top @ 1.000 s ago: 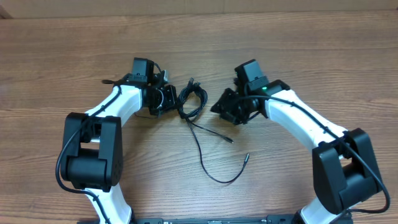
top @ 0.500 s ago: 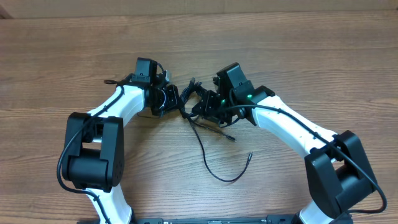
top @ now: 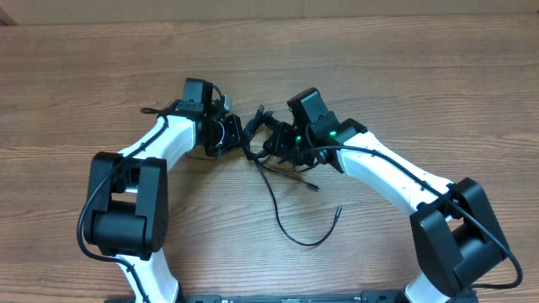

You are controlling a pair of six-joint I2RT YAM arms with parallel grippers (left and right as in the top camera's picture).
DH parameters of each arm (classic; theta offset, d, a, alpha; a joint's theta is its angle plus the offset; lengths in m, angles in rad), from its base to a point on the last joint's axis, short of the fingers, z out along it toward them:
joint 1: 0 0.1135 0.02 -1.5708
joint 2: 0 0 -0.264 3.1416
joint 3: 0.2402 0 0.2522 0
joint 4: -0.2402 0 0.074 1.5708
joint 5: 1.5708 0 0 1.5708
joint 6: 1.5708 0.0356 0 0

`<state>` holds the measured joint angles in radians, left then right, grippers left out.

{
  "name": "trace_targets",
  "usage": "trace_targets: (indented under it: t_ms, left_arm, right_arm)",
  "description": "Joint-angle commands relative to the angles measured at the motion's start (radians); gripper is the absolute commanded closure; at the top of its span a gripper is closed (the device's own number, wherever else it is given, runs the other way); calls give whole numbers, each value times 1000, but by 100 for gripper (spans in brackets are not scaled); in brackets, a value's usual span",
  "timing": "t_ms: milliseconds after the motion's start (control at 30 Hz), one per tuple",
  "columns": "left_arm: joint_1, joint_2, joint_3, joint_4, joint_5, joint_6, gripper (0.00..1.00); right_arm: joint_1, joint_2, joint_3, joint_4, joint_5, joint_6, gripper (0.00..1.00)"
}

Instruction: Untangle cables

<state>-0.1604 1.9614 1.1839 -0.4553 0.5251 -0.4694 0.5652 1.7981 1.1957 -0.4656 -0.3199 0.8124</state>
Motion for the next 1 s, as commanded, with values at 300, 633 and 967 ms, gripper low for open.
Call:
trace_targets:
  t_ms: [300, 633, 967]
  left_arm:
    - [-4, -11, 1, 4, 53, -10, 96]
    - [-4, -11, 0, 4, 98, -5, 96]
    - [-4, -11, 1, 5, 167, 28, 96]
  right_arm:
    - [12, -11, -5, 45, 46, 25, 75]
    - [20, -11, -5, 45, 23, 25, 81]
    - [23, -11, -5, 46, 31, 25, 90]
